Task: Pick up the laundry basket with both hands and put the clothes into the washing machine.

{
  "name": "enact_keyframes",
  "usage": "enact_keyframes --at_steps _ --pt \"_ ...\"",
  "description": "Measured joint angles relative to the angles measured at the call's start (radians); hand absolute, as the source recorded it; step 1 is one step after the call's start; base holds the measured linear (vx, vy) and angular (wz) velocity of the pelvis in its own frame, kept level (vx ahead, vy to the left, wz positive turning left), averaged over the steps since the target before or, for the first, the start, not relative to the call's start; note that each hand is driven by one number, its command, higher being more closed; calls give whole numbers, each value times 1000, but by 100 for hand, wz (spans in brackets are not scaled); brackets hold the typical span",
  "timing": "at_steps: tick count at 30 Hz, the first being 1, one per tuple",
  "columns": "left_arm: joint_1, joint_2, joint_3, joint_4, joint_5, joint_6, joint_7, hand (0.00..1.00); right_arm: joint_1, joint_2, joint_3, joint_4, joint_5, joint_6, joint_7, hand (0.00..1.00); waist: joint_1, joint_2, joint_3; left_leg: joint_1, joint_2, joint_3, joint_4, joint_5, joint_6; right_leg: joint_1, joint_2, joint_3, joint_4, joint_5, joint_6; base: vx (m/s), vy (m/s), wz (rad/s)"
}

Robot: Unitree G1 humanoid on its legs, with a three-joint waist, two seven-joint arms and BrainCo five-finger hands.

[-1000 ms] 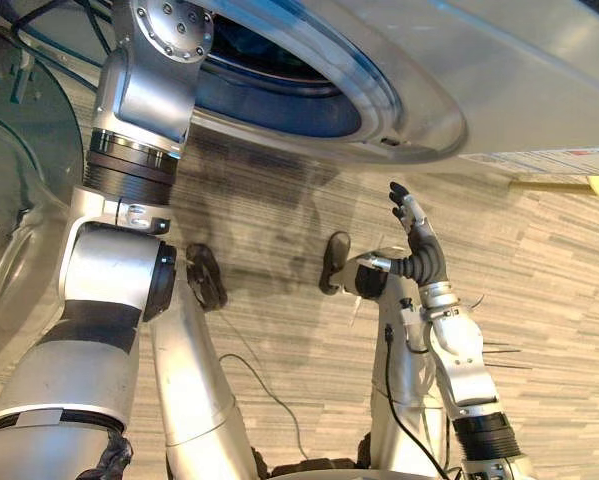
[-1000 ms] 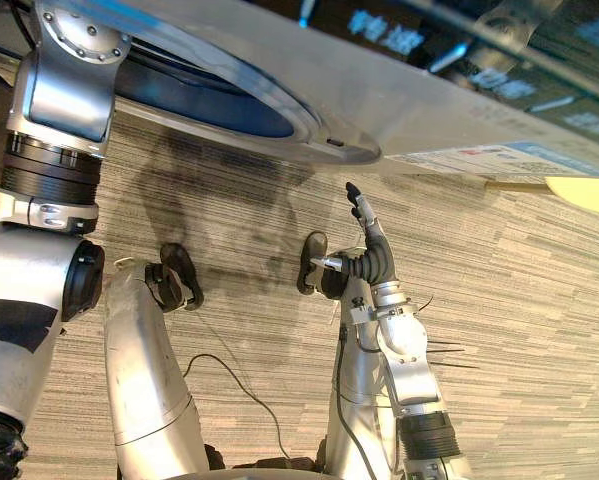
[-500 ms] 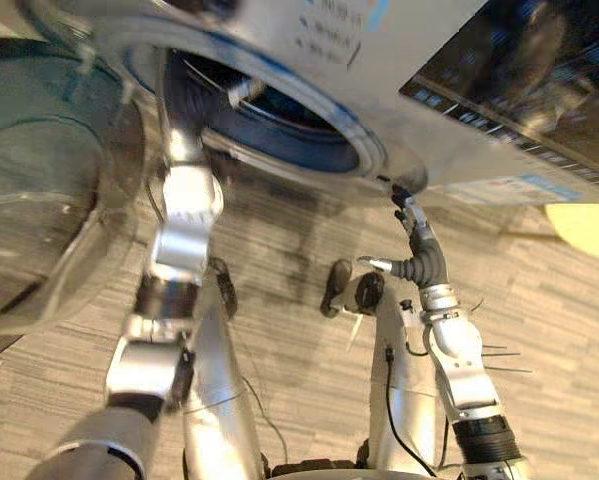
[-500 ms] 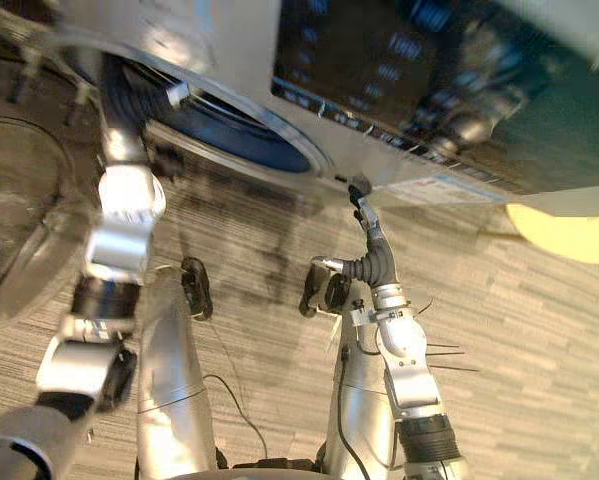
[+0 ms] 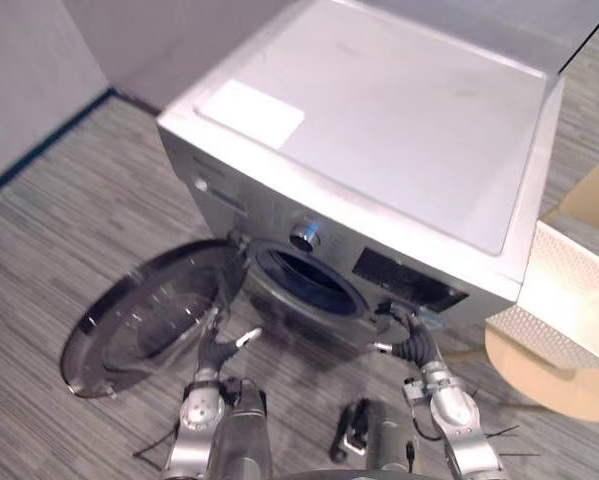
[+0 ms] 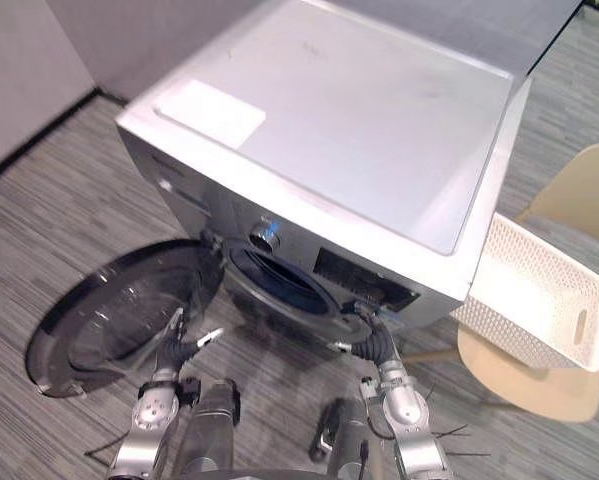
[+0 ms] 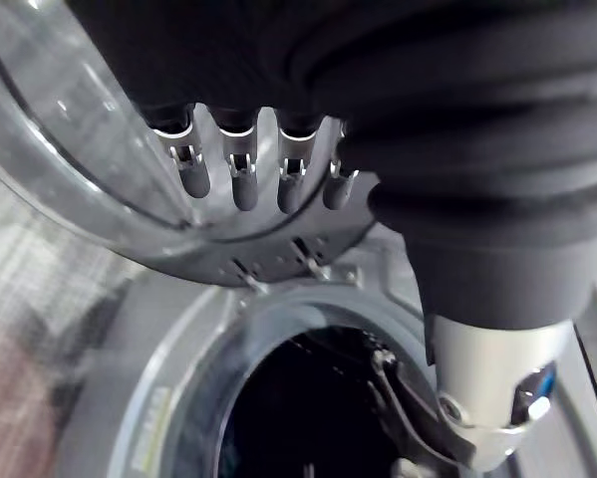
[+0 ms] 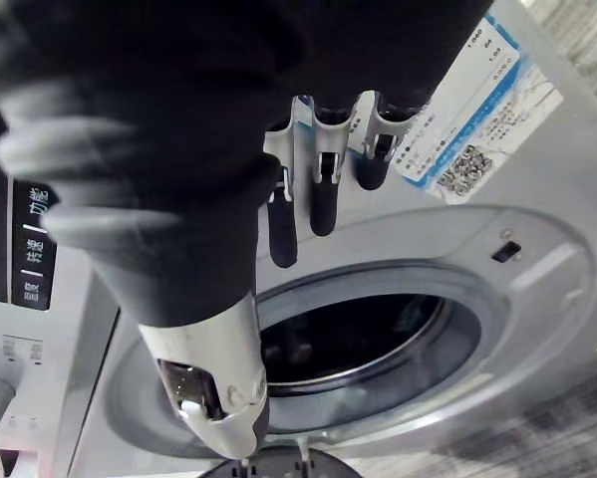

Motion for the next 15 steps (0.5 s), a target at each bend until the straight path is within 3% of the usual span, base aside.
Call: enact_keyframes --at_steps 3,9,14,15 --pt "-27 -2 29 216 -10 3 -17 0 -60 0 -46 230 0 15 -14 0 -7 23 -27 132 -11 29 -201 88 8 101 31 5 -182 87 15 118 70 -15" --pt "-25 7 29 355 -10 4 -41 0 -99 0 -116 451 4 44 -36 0 -24 33 -31 286 -19 83 -347 135 17 232 79 43 -379 191 32 55 70 -26" --pt "-59 6 23 376 -21 2 -53 0 -134 -3 -126 516 13 58 -58 0 -28 47 -12 280 -28 139 -346 145 35 183 76 99 -376 253 24 -76 56 -44" --pt "-84 7 19 378 -22 2 -53 0 -138 -4 -125 519 26 62 -59 0 -28 32 3 266 -42 135 -339 148 41 137 59 98 -308 258 20 -147 68 -9"
